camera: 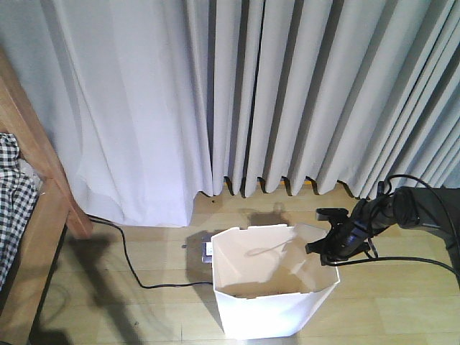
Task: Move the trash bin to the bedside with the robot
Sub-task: 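Lower the held bin onto the floor beside the bed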
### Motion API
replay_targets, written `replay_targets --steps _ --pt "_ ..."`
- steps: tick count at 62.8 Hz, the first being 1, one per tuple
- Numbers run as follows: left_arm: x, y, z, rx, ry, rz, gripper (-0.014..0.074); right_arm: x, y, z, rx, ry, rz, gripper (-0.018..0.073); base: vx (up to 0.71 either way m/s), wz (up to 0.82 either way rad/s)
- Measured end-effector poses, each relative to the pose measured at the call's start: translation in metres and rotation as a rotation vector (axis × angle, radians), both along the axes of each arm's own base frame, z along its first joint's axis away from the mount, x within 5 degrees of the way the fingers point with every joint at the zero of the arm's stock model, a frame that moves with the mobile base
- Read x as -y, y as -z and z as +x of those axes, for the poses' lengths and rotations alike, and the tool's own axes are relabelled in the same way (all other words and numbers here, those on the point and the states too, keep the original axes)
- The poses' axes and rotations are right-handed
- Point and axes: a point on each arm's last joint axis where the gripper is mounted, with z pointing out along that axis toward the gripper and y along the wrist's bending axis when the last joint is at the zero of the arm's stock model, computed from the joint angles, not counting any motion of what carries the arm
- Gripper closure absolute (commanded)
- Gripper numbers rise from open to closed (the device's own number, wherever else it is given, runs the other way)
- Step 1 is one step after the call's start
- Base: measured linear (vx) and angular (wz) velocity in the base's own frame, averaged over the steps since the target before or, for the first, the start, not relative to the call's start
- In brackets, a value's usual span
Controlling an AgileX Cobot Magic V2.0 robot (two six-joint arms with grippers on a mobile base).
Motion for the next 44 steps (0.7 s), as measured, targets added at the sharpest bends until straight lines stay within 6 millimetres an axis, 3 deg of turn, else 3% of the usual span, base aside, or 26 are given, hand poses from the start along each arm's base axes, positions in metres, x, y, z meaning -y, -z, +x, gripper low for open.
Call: replay_targets --steps 15,25,44 --pt "0.000 0.000 0.000 0.000 0.000 0.000 0.0603 0.001 0.008 -0.003 0.002 0.006 -0.007 0.0519 0.00 0.00" --pt "0.000 0.000 0.000 0.000 0.000 0.000 0.0603 0.002 0.010 -0.002 0.017 0.022 -0.013 0.0456 0.00 0.00" --pt "0.000 0.000 0.000 0.000 0.000 0.000 0.0603 0.001 0.011 -0.004 0.002 0.026 -0.003 0.0052 0.00 0.00"
